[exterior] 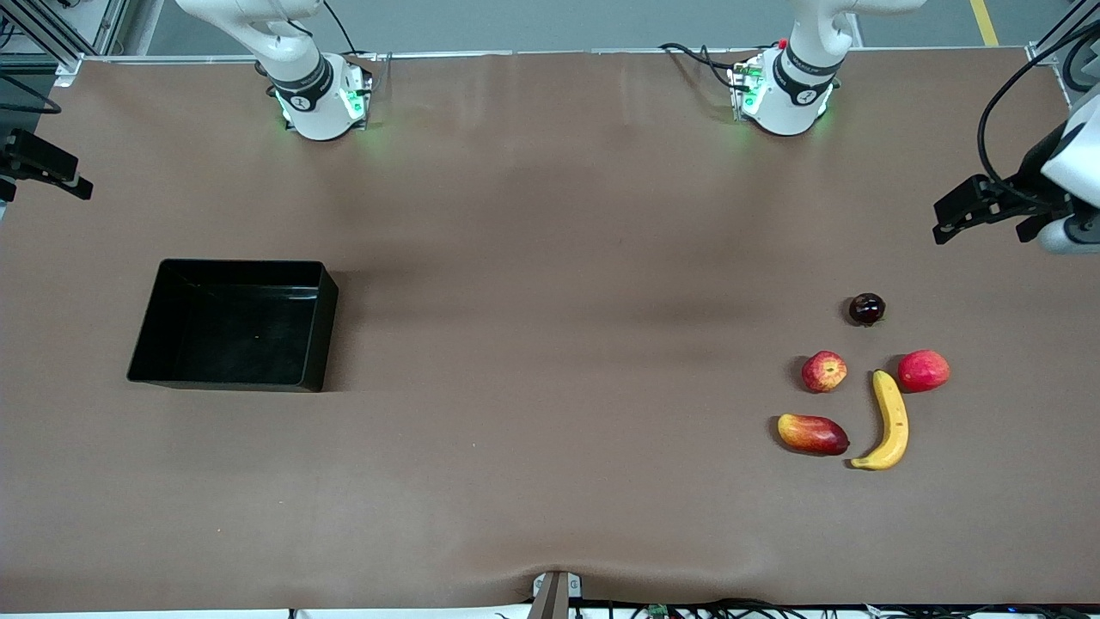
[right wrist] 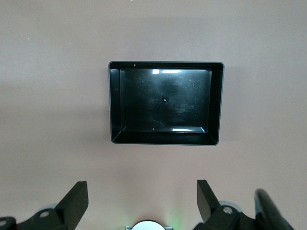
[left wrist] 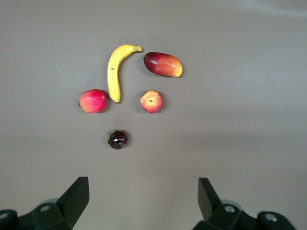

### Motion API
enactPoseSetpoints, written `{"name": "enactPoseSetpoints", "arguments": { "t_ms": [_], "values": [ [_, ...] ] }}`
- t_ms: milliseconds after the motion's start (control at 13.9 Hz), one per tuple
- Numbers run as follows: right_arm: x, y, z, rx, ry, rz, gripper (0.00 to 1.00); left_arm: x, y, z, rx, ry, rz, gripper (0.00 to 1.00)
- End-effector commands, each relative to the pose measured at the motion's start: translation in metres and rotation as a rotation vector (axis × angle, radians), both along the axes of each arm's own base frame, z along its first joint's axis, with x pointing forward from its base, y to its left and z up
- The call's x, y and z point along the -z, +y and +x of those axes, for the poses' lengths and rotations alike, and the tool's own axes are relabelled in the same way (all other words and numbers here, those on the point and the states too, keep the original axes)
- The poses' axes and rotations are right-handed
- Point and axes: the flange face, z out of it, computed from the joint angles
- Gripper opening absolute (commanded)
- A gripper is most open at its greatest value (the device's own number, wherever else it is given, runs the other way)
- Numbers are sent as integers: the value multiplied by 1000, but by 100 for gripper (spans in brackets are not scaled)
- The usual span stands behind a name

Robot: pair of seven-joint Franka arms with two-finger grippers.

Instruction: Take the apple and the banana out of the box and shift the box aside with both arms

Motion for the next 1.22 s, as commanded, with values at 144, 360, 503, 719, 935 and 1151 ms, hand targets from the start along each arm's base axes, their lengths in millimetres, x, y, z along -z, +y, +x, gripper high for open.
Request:
{"name": "enactPoseSetpoints", "arguments": {
  "t_ms": [144, 360, 503, 719, 935, 1151],
  "values": [
    [2, -2, -9, -2, 2, 25, 100, -4, -3, -17, 3, 10, -43, 100],
    [3, -5, -10, 2, 7, 26, 100, 5, -28, -23, 8, 27, -28, 100],
    [3, -4, -10, 2, 7, 27, 100, 6, -37, -27, -20, 36, -28, 100],
    [2, -5, -9, 1, 4, 27, 100, 7, -40, -29, -17, 36, -28, 100],
    [2, -5, -10, 2, 5, 27, 100, 8, -40, -25, -14, 36, -27, 100],
    [3, -7, -10, 5, 7, 27, 100, 2, -34, -20, -12, 20, -27, 100]
  ]
}}
